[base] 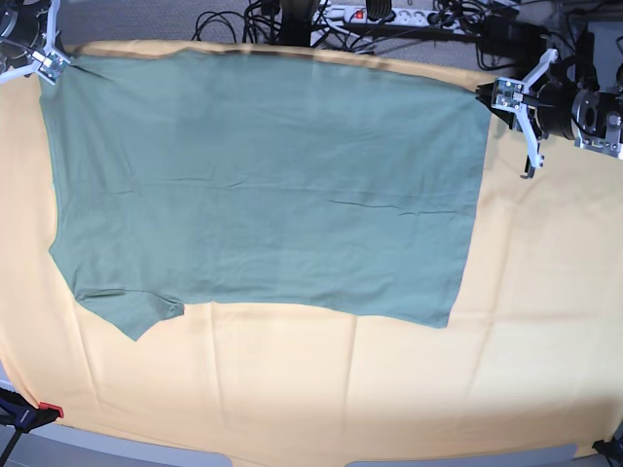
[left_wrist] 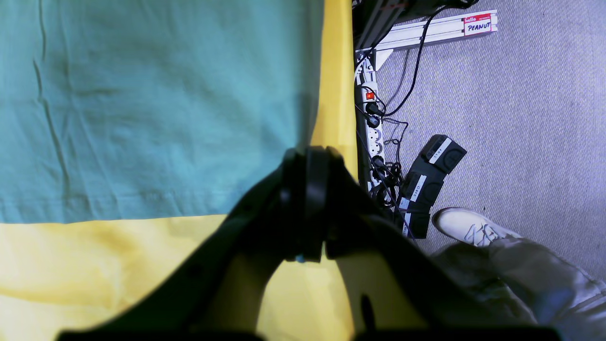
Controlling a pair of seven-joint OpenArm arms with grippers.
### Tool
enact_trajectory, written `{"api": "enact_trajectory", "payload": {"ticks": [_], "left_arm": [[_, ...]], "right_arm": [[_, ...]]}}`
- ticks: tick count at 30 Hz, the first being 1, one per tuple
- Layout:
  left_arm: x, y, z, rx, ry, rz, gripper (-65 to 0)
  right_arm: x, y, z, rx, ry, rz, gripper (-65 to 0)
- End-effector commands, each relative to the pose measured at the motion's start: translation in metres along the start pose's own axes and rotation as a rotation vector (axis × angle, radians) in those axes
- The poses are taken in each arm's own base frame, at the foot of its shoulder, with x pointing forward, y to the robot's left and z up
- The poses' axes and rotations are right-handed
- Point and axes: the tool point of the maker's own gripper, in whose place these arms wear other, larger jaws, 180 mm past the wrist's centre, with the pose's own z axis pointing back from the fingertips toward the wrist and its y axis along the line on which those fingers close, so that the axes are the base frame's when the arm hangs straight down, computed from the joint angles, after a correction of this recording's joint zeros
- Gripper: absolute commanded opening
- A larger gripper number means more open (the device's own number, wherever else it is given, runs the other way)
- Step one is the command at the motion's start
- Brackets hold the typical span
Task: Fold the T-shirt properly
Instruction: 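Pull the shoulder corners apart and toward the robot to flatten, then fold the shirt side near the left gripper inward with the left gripper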
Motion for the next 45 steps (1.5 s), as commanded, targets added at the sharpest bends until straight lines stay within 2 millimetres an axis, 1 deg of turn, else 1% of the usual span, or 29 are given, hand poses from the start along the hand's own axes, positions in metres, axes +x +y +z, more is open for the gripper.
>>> {"api": "enact_trajectory", "payload": {"ticks": [1, 5, 9, 11, 16, 18, 21, 25, 27, 30, 33, 35, 39, 42, 45], "left_arm": [[0.002, 0.004, 0.007, 0.013, -0.006, -0.004, -65.0], [0.003, 0.004, 0.007, 0.014, -0.007, -0.006, -65.0], [0.008, 0.011, 0.004, 0.032, -0.019, -0.032, -65.0], [0.011, 0.017, -0.001, 0.046, -0.022, -0.066, -65.0], [0.018, 0.023, -0.015, 0.06, -0.036, -0.111, -65.0], [0.016, 0.031, -0.019, 0.093, -0.03, -0.126, -65.0], [0.009, 0.046, -0.024, 0.157, -0.013, -0.122, -65.0], [-0.007, 0.078, -0.025, 0.309, 0.025, -0.1, -65.0], [-0.015, 0.09, -0.024, 0.374, 0.047, -0.093, -65.0], [-0.021, 0.102, -0.022, 0.435, 0.06, -0.085, -65.0], [-0.023, 0.103, -0.021, 0.44, 0.064, -0.081, -65.0], [-0.023, 0.103, -0.021, 0.439, 0.063, -0.082, -65.0], [-0.022, 0.106, -0.02, 0.458, 0.062, -0.081, -65.0], [-0.02, 0.119, -0.015, 0.537, 0.061, -0.087, -65.0], [-0.02, 0.132, -0.012, 0.613, 0.082, -0.1, -65.0]], "right_arm": [[0.005, -0.006, 0.003, -0.018, -0.014, 0.017, -65.0], [0.014, -0.011, 0.003, -0.045, -0.06, 0.001, -65.0], [0.025, -0.022, 0.005, -0.107, -0.124, -0.007, -65.0], [0.033, -0.025, 0.007, -0.122, -0.168, -0.015, -65.0], [0.05, -0.032, 0.008, -0.144, -0.272, -0.03, -65.0], [0.051, -0.039, 0.004, -0.159, -0.283, -0.043, -65.0], [0.051, -0.048, -0.009, -0.17, -0.292, -0.071, -65.0], [0.05, -0.057, -0.029, -0.173, -0.296, -0.114, -65.0], [0.049, -0.067, -0.036, -0.203, -0.296, -0.146, -65.0], [0.049, -0.084, -0.04, -0.252, -0.3, -0.179, -65.0], [0.053, -0.102, -0.038, -0.309, -0.316, -0.203, -65.0], [0.055, -0.104, -0.038, -0.313, -0.323, -0.204, -65.0], [0.057, -0.097, -0.04, -0.28, -0.326, -0.185, -65.0], [0.055, -0.103, -0.038, -0.311, -0.326, -0.204, -65.0], [0.055, -0.102, -0.038, -0.31, -0.325, -0.203, -65.0]]}}
